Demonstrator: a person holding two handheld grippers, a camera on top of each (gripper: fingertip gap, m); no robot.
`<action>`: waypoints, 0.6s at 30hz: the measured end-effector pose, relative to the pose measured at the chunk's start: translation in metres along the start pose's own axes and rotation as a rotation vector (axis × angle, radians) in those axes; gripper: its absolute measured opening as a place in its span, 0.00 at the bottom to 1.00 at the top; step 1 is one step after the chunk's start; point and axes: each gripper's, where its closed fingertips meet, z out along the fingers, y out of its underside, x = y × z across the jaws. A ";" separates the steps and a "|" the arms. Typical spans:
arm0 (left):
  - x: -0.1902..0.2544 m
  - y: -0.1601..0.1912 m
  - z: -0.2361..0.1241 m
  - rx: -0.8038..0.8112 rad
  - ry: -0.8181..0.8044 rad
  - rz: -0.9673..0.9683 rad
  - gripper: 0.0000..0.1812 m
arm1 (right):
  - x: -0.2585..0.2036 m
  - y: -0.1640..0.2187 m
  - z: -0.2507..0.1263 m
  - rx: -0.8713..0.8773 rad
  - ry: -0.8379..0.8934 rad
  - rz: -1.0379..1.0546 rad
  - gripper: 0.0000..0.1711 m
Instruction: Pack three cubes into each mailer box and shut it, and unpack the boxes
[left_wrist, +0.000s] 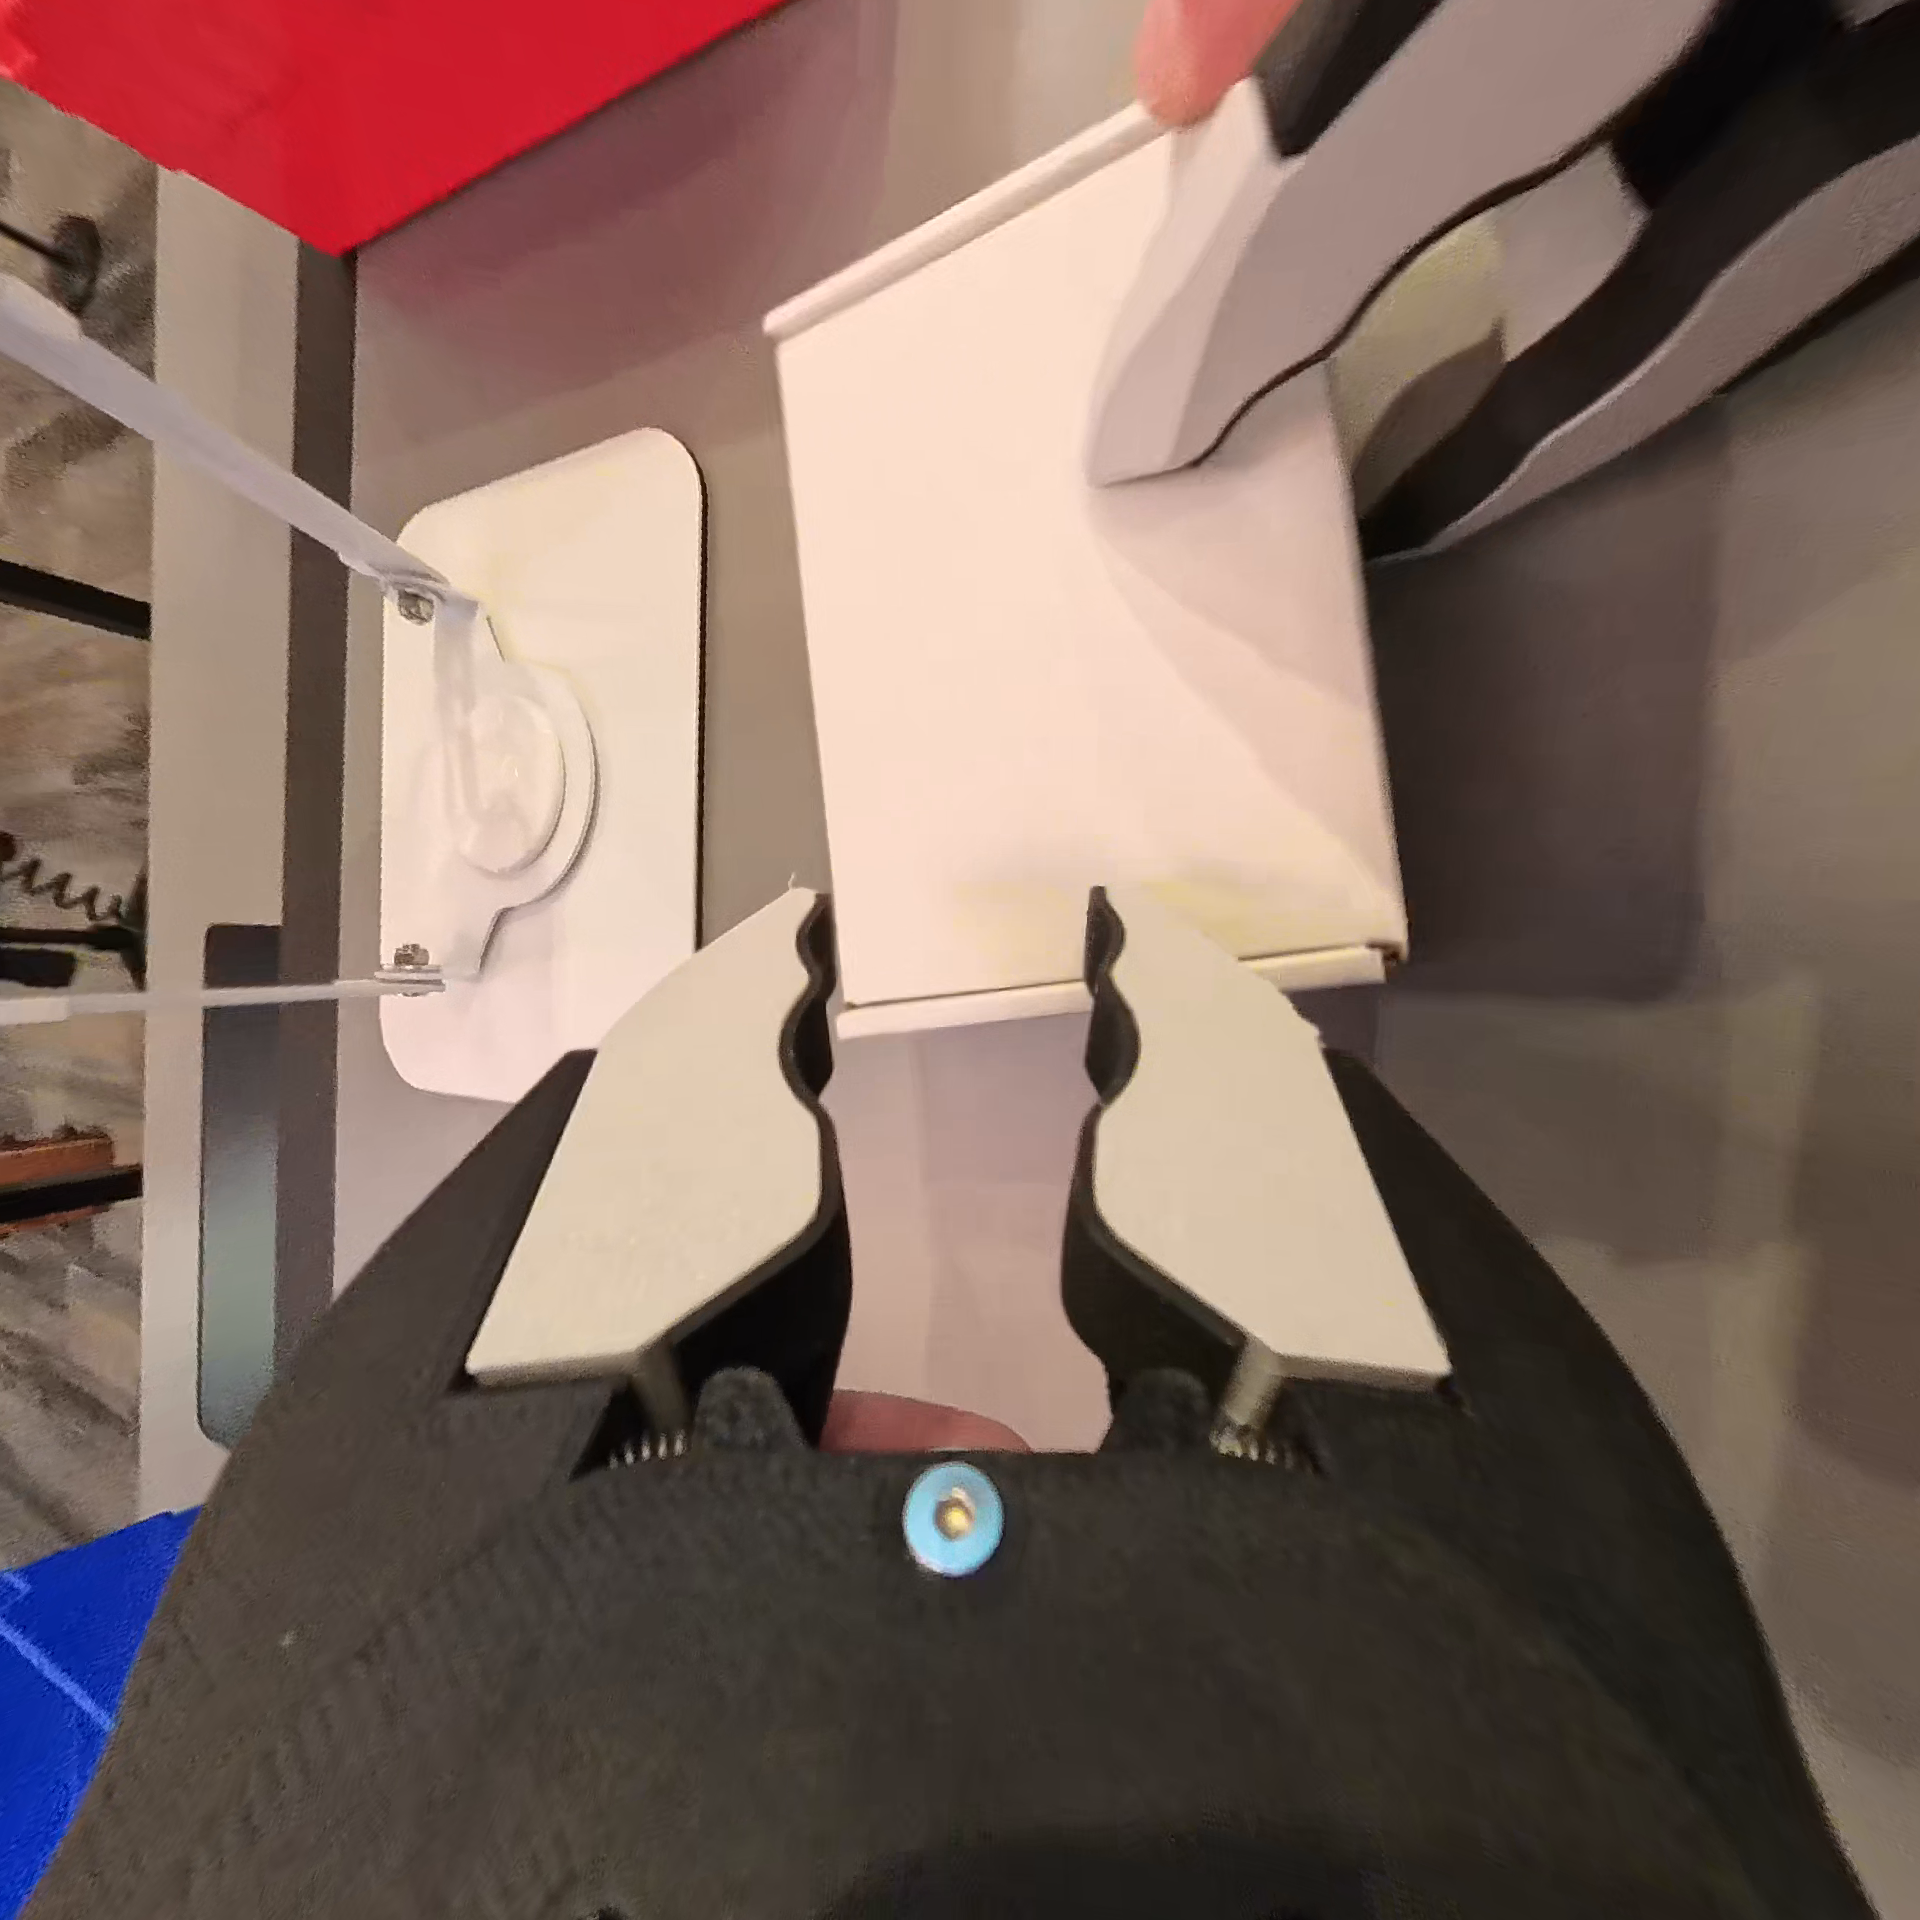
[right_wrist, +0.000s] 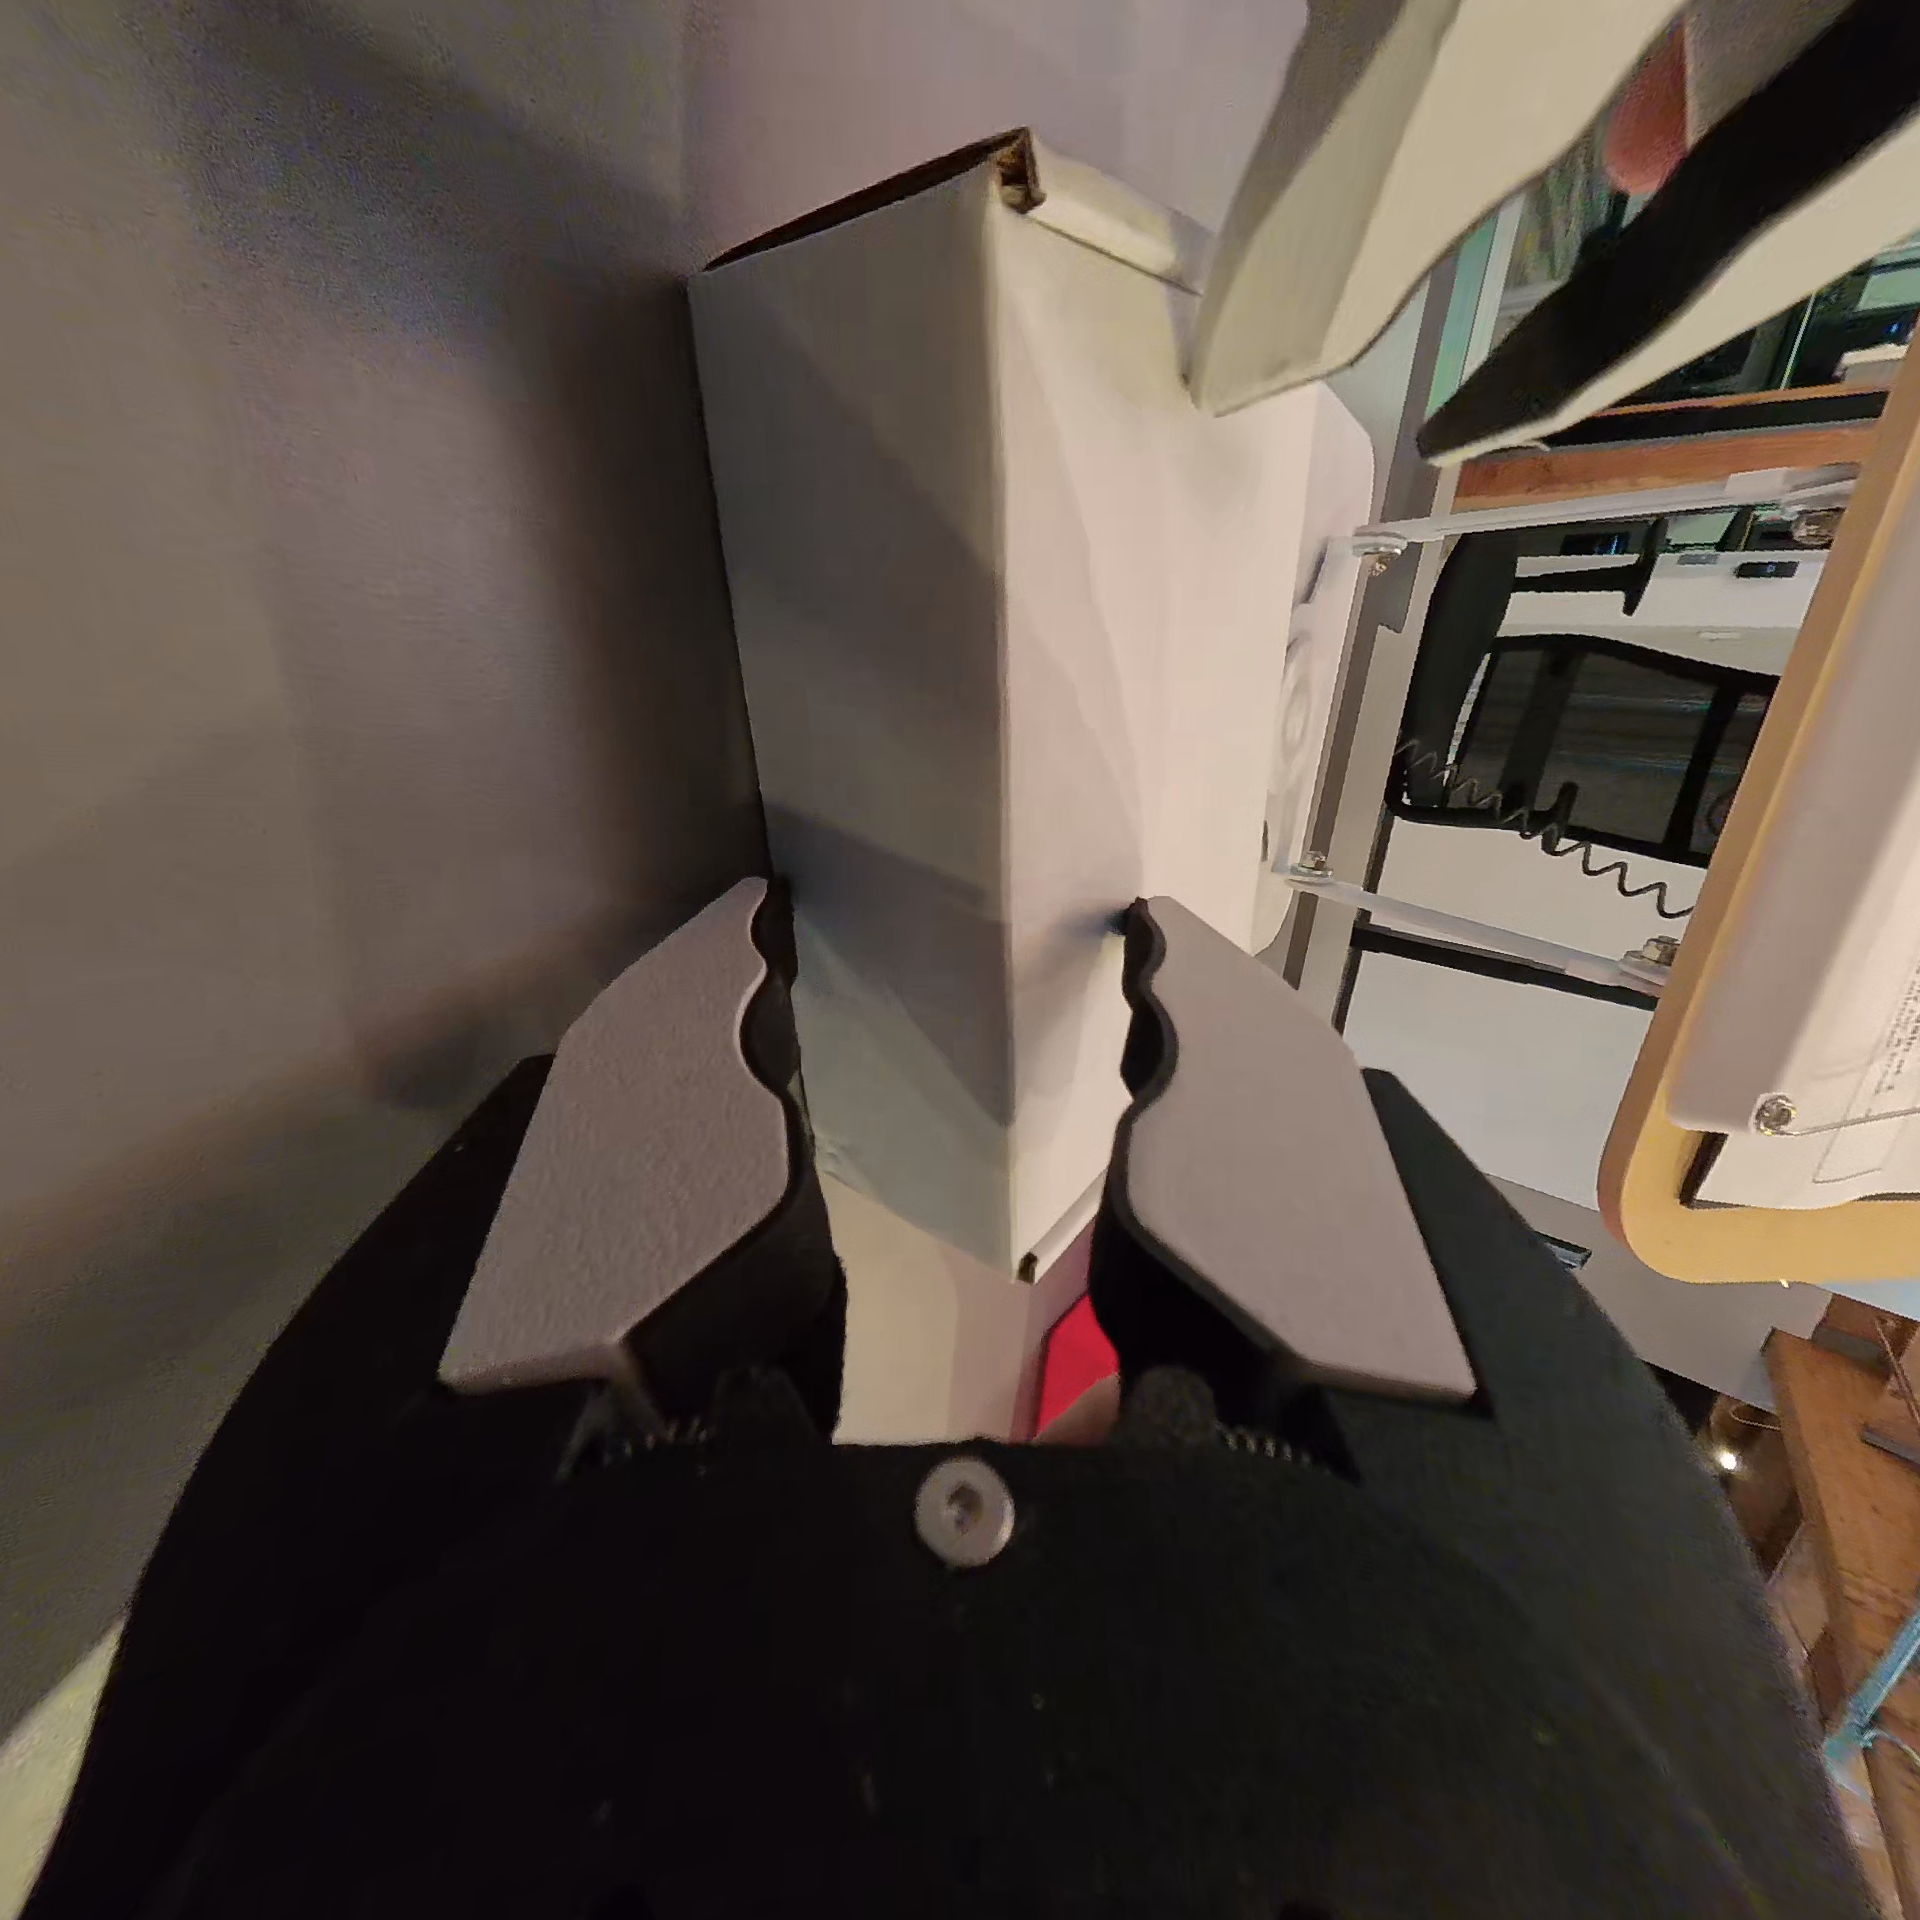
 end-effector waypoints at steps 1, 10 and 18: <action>-0.001 0.001 0.001 -0.014 0.011 -0.004 0.25 | -0.001 -0.001 -0.001 0.002 -0.007 0.002 0.35; -0.004 0.000 0.005 -0.022 0.070 -0.031 0.24 | -0.001 -0.001 0.000 -0.009 0.029 0.003 0.35; -0.011 0.003 0.008 -0.065 0.062 -0.019 0.24 | 0.000 -0.001 0.001 0.002 0.017 -0.003 0.34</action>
